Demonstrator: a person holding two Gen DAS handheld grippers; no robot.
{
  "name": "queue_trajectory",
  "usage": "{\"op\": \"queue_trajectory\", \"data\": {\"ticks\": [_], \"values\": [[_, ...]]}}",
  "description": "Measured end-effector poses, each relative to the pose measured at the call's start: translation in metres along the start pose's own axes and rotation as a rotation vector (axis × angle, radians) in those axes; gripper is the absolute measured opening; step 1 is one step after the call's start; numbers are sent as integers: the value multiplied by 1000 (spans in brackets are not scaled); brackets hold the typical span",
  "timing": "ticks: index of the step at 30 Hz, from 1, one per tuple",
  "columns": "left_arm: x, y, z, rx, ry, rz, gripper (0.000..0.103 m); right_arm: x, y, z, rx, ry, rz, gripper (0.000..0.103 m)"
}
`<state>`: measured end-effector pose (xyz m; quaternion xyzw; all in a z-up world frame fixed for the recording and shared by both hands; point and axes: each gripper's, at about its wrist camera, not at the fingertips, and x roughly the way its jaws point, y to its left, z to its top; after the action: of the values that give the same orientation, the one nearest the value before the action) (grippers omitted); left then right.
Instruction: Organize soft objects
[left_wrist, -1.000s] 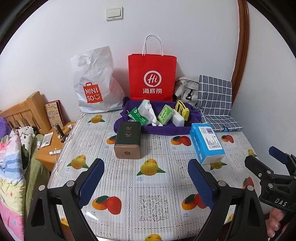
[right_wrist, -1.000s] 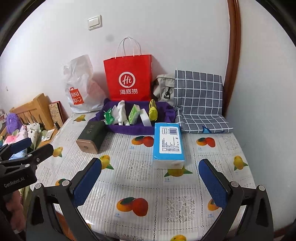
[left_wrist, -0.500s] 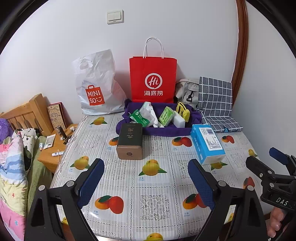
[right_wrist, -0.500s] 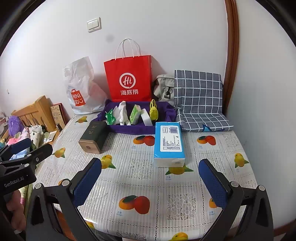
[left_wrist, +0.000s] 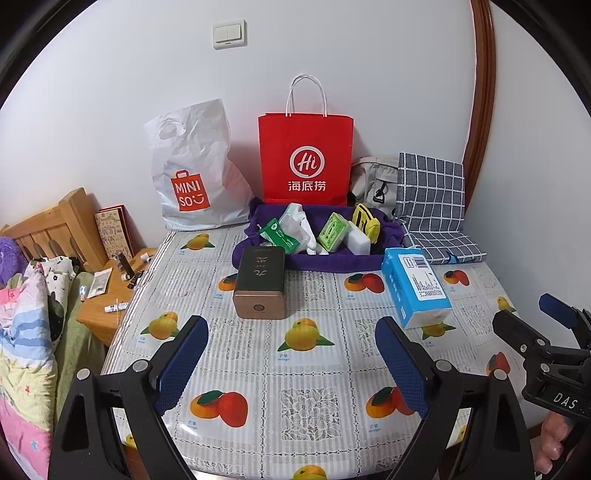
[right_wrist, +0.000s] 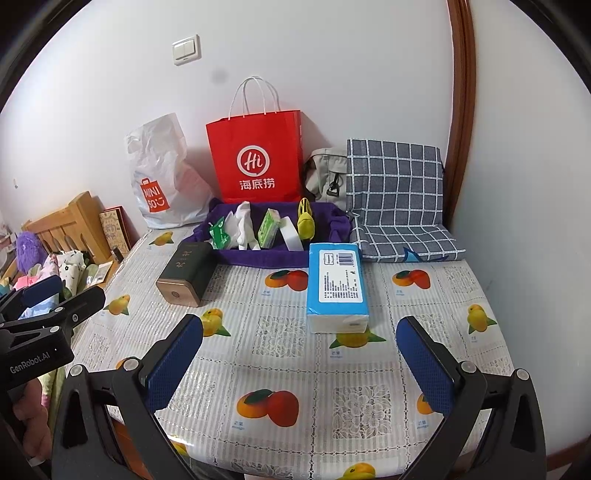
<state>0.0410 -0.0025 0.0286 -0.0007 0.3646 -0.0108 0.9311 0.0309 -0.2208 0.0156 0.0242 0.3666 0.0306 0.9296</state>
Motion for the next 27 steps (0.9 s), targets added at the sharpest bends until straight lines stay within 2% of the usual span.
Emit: {"op": "queue_trajectory", "data": {"ticks": [27], "values": [[1, 1, -2, -2, 2, -2, 92, -1, 0, 1, -2, -6, 0, 103]]}}
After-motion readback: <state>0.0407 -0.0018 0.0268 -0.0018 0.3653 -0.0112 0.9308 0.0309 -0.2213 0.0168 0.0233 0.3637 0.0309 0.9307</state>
